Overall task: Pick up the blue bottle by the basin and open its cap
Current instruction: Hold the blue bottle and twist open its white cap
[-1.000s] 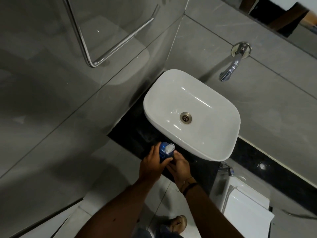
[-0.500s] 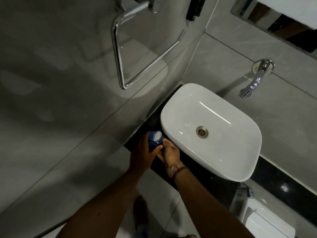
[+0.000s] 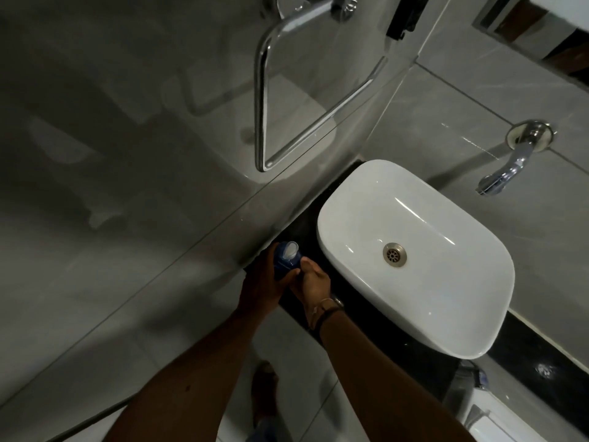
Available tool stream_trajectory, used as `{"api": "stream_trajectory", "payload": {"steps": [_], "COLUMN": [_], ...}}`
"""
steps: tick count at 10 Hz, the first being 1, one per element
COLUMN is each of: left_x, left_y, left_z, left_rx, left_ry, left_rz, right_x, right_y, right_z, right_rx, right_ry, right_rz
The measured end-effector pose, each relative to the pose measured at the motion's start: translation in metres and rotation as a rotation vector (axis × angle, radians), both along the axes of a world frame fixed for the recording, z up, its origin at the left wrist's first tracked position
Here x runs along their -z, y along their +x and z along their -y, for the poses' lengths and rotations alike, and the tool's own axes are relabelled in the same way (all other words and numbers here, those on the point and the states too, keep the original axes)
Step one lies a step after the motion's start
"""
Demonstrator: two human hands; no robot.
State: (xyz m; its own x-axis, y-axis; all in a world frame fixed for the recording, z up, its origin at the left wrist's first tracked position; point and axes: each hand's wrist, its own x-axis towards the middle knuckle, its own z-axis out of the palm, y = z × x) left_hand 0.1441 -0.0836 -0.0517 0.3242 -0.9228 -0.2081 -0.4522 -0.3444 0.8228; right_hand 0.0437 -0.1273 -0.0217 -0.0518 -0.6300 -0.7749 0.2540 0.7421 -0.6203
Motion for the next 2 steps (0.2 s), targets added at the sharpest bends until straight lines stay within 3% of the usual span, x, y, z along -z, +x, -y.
{"api": "stream_trajectory", "payload": {"steps": [2], "left_x": [-0.0114], "left_y": [0.0006], "left_z": [-0.0038], "left_rx": [-0.031], "left_ry": [0.074], "left_rz": [-0.002], "right_x": [-0.0076], "right_y": [-0.0049], "right_z": [-0.0024], "right_rx": [-0.020], "right_ry": [-0.018], "right_rz": [-0.012]}}
